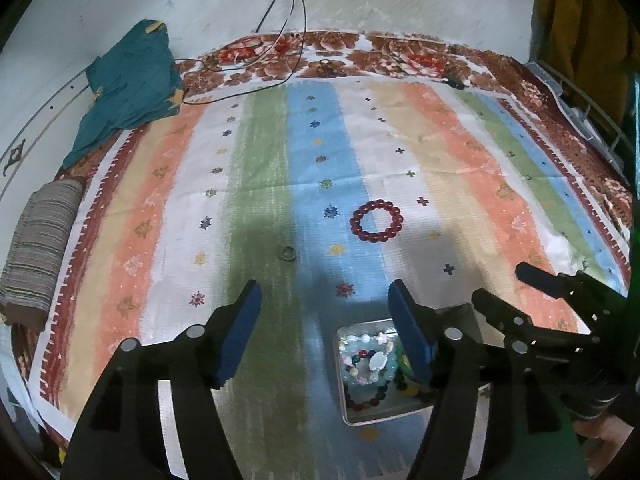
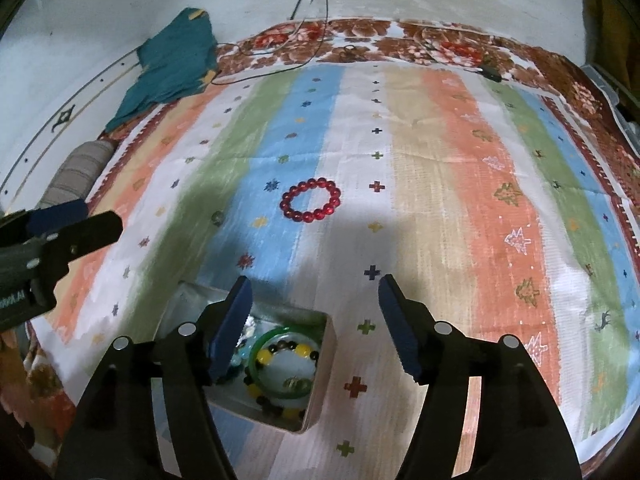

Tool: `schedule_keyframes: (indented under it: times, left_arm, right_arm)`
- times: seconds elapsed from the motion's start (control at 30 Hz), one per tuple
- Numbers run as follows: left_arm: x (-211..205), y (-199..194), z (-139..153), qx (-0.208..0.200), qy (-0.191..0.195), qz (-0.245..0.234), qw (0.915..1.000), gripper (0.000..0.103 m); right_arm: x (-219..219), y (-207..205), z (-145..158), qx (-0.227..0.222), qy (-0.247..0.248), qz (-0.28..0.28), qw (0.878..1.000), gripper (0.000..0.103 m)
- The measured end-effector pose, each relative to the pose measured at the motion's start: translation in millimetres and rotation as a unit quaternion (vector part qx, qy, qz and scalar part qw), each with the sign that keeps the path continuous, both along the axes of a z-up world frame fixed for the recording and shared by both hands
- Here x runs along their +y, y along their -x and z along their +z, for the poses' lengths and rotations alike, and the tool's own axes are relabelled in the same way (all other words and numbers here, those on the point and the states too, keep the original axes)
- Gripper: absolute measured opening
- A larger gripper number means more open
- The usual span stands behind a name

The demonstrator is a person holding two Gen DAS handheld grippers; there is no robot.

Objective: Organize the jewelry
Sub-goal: 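Move both tools toward the red bead bracelet and small ring on the cloth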

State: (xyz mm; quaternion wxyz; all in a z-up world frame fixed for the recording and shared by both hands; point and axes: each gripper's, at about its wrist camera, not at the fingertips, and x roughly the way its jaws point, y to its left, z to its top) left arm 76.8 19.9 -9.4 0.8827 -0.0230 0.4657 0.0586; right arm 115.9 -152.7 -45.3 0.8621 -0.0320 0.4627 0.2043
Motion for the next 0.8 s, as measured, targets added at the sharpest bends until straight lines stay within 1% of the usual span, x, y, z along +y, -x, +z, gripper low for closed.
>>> schedule_keyframes:
  times: [0.1,0.17,0.2,0.3,0.43,0.6,0.8]
  left_arm:
    - [3.6,-5.5,-2.6,0.006,-0.002,0.004,1.0000,0.069]
    - [7.9,-8.2,-2.9,0.010,0.010,0.006,0.9999,0.070]
    - [10.0,-8.9,-2.3,0.009,0.014,0.006,0.9998,0.072]
    - [16.3,-13.6,-3.6,0.010,0.010,0.014,0.9998,0.075]
    - [26.4,-23.5,-12.5,0.021,0.012,0.021,0.9995,0.076]
    - [42.2,-32.1,-27.3,0.042,0.039,0.039,0.9976,0.076]
    - [42.3,-45.2,-37.3,0.050,0.026,0.038,0.9977,0.076]
  right_arm:
    - [1.6,-7.0,-2.5,0.000,0.003,-0.006,1.000,0.069]
    - [3.1,-11.2,-4.0,0.000,0.004,-0.007,1.000,0.071]
    - [3.0,-12.3,-4.5,0.001,0.004,-0.008,1.000,0.071]
    - [5.2,-16.6,-6.0,0.002,0.007,-0.008,1.000,0.074]
    - [11.2,-22.0,-6.8,-0.004,0.020,-0.003,1.000,0.077]
    - [13.8,-31.1,-9.2,-0.004,0.026,0.000,1.000,0.078]
    - [17.3,-49.0,-17.4,0.004,0.029,-0.005,1.000,0.078]
